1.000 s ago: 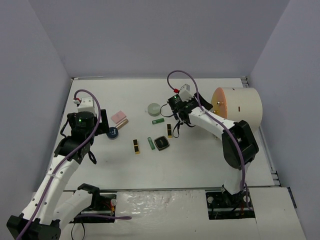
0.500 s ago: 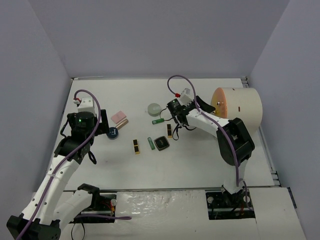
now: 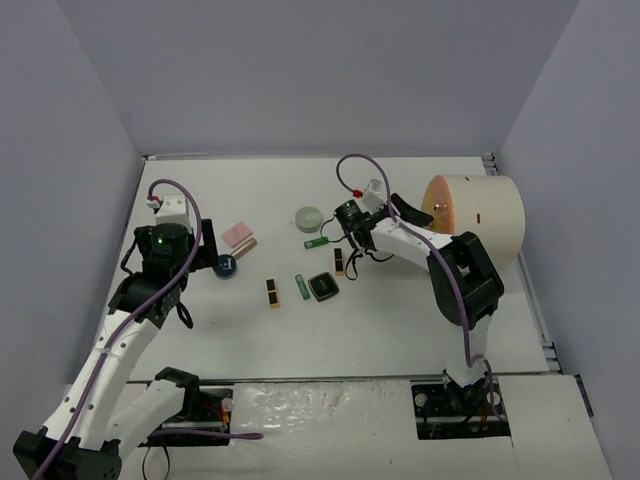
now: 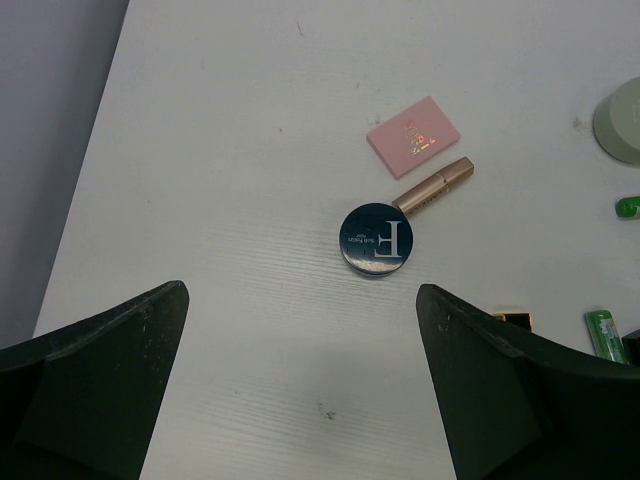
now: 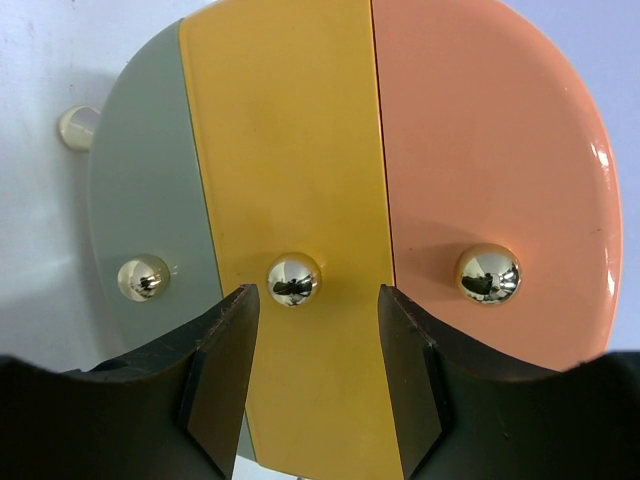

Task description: Organize the makeup

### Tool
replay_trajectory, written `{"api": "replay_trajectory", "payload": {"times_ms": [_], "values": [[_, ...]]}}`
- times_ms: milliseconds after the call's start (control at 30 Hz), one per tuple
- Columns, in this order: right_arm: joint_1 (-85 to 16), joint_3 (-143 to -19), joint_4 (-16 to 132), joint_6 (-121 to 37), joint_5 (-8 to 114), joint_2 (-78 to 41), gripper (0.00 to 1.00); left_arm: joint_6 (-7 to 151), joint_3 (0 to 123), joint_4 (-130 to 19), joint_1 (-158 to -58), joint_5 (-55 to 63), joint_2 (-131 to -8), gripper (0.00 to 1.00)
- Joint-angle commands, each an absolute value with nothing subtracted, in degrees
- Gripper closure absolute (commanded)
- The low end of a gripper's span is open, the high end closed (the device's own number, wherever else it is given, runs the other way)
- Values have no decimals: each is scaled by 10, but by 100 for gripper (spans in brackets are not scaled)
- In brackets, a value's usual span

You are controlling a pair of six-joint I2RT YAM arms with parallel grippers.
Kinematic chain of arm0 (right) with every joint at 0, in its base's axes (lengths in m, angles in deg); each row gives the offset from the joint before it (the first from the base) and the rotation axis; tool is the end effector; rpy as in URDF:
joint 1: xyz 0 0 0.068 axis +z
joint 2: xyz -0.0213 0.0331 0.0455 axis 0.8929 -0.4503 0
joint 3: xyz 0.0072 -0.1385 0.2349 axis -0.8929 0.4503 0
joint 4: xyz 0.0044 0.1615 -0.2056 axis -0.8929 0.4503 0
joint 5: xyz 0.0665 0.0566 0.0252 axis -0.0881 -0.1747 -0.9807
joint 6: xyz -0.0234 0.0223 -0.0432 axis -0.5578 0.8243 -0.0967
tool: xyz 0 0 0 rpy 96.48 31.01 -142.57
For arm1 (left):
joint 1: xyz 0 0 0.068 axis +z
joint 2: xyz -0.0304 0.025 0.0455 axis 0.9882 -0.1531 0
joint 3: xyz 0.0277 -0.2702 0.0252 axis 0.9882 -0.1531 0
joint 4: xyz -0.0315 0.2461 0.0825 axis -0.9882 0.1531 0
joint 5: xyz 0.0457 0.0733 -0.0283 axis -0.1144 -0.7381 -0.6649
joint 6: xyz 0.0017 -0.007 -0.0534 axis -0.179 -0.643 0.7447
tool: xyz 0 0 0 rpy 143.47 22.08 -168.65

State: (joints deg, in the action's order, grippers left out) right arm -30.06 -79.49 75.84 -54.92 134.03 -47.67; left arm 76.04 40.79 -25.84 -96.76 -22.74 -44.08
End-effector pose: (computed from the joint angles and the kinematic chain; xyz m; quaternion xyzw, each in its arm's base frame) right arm 0.3475 0.1864 0.1940 -0.0873 0.7797 -0.4999 0.3668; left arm 0.1846 -0.0398 0.3363 -0.0822 0.8365 -0.0101 0.5417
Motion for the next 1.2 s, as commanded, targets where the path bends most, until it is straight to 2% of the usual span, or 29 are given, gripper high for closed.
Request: {"api": "replay_trajectory", "payload": {"times_ms": [0, 433, 533, 600, 700, 833, 1167], "values": [[-309, -804, 764, -547, 1383, -485, 53, 768, 431, -277, -962, -232, -442, 3], [-317, -807, 764, -546, 1397, -506, 57, 768, 431, -278, -963, -230, -444, 3], [-321, -810, 764, -544, 1401, -510, 62, 768, 431, -277, -962, -230, -444, 3], [-322, -812, 764, -544, 1403, -512, 69, 768, 431, -277, -963, -230, -444, 3], [-318, -816, 764, -546, 1406, -514, 84, 768, 432, -277, -963, -230, -444, 3], [-308, -822, 764, -547, 1399, -509, 94, 768, 432, -277, -962, -231, -444, 3], [-260, -845, 764, -562, 1376, -495, 96, 768, 432, -277, -962, -232, -441, 3]]}}
